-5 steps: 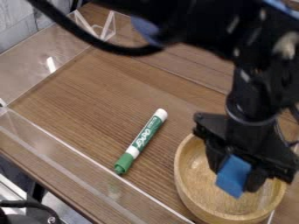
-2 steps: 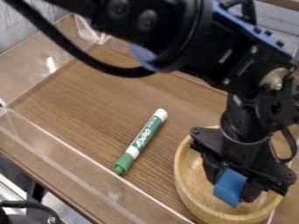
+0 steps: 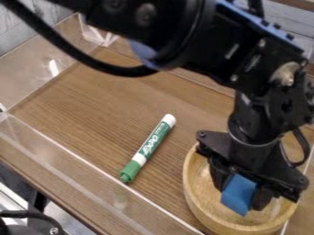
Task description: Put the blue block in the brown bowl
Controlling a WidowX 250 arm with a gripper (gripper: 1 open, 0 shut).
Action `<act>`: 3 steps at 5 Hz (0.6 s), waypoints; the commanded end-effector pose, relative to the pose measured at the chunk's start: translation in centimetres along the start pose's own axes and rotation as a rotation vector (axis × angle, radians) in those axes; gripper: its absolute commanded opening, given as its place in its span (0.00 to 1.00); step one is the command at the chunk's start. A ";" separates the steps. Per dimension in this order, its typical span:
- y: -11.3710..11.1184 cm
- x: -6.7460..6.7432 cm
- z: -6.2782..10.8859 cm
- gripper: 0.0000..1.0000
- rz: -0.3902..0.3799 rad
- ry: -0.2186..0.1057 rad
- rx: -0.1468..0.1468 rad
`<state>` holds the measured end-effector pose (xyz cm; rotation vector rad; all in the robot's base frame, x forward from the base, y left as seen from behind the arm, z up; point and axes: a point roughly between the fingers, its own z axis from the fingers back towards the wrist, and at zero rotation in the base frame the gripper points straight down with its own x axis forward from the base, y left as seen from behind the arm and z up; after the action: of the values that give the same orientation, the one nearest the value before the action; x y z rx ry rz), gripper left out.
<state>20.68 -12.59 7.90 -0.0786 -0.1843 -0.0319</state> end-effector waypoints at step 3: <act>0.0 1.9 1.5 1.00 0.045 -0.056 -0.057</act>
<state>21.40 -12.23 8.29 -0.1142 -0.1892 0.0046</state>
